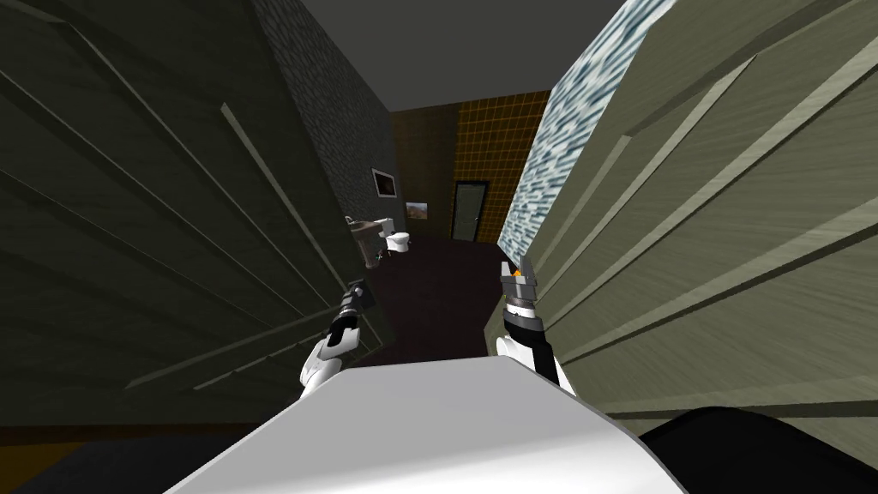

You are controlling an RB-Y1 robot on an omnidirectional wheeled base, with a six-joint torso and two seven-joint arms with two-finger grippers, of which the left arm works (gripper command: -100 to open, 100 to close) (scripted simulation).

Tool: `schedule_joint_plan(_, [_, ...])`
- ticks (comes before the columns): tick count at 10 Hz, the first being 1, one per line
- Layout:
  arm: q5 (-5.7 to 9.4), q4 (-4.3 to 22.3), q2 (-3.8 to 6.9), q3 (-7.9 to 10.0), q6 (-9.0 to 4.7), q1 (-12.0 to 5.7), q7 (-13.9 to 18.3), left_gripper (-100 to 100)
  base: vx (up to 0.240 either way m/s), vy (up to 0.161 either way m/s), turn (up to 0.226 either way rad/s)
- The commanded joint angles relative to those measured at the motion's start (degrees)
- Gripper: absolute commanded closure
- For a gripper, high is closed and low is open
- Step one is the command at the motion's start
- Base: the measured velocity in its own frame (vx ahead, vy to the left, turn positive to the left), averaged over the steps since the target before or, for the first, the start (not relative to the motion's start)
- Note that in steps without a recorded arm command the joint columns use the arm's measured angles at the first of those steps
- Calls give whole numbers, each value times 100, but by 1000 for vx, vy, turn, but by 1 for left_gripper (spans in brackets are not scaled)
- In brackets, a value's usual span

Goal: Push the door open

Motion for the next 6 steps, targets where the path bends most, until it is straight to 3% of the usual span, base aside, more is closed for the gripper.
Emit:
schedule_joint_plan(1, [152, 53, 62, 175, -50, -10, -138, 100, 167, -9, -21])
schedule_joint_plan(6, [732, -71, 74, 620, -2, 174, -618, 100, 165, -6, -48])
